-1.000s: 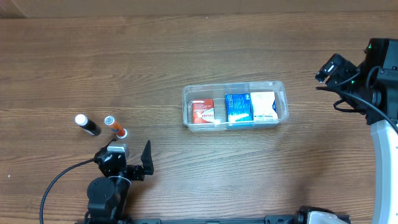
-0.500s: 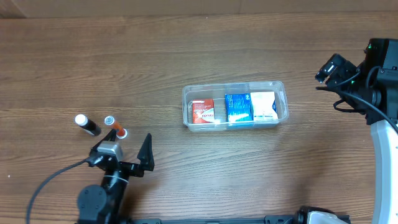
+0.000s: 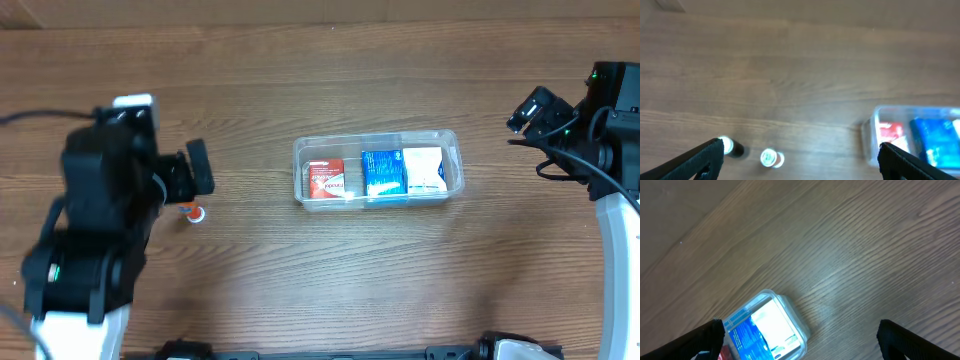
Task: Pack container
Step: 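Reach left gripper to the black-and-white bottle and grasp it, then carry the bottle with left gripper into the container and release, then grasp the orange tube with left gripper, then place the orange tube into the container with left gripper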
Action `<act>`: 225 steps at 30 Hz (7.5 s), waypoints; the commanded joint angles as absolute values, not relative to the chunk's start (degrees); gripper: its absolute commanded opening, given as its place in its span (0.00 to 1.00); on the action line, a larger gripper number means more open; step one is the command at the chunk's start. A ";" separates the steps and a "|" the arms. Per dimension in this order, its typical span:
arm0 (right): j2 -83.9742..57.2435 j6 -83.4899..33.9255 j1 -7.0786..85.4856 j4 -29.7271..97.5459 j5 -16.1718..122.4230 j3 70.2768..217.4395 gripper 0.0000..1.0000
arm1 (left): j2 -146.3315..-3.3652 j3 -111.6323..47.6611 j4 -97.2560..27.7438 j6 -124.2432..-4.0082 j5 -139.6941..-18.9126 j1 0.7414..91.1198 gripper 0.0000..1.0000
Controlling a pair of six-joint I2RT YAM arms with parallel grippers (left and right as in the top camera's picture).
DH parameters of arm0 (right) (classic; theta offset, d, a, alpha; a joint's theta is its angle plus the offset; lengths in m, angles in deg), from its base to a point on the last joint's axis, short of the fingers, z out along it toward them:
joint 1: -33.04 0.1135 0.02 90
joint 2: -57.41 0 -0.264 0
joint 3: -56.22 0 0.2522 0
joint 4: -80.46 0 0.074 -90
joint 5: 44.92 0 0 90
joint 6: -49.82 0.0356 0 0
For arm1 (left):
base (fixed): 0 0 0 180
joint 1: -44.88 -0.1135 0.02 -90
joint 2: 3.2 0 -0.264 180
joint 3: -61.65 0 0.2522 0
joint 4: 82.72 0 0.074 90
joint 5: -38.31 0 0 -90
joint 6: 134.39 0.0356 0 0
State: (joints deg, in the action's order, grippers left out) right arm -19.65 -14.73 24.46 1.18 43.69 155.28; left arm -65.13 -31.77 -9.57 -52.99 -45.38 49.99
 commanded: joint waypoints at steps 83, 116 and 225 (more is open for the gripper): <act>-19.21 -14.66 24.44 1.48 43.91 155.85 1.00 | -123.84 -59.09 -10.55 -52.05 -49.75 81.63 0.48; -19.21 -14.66 24.44 1.48 43.91 155.85 1.00 | -93.39 -53.89 24.71 -61.51 -48.83 42.36 0.63; -19.21 -14.66 24.44 1.48 43.91 155.85 1.00 | -102.42 -57.10 -2.75 -48.86 -52.09 83.19 0.59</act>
